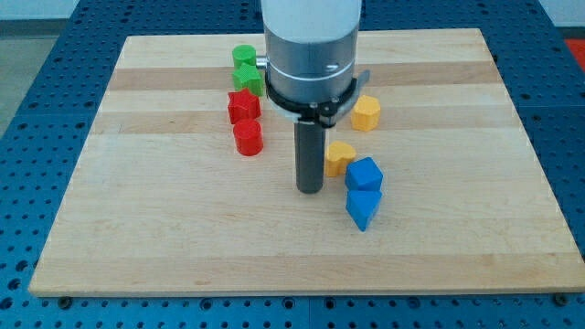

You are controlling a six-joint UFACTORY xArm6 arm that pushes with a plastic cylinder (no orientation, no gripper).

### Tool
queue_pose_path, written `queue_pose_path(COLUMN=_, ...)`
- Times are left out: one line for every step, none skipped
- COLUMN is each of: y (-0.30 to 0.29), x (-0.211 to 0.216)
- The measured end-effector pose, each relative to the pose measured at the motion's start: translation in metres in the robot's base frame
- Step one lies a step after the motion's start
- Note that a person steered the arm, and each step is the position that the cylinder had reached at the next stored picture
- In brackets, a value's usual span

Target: Push the yellow heart above the blue cube

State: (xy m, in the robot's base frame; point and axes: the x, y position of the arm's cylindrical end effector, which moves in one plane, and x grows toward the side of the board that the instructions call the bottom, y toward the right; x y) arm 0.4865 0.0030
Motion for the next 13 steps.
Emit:
queue_pose_path(y=0.0, x=-0.031)
queue_pose_path(y=0.005, x=-0.05)
queue_pose_path(y=0.012, x=-0.056)
queue_pose_path(y=0.012, x=-0.056)
queue_pose_path(y=0.003, x=-0.052)
queue_pose_path(y=-0.006, x=-0.029)
queue_pose_path(y=-0.006, x=-0.027)
queue_pose_path(y=-0.003, x=-0.02)
queue_pose_path(y=-0.002, x=-0.021)
queue_pose_path(y=0.008, x=-0.022)
queue_pose_path(y=0.009, x=-0.022)
queue_pose_path(y=0.014, x=-0.022)
queue_pose_path(y=0.018, x=-0.022)
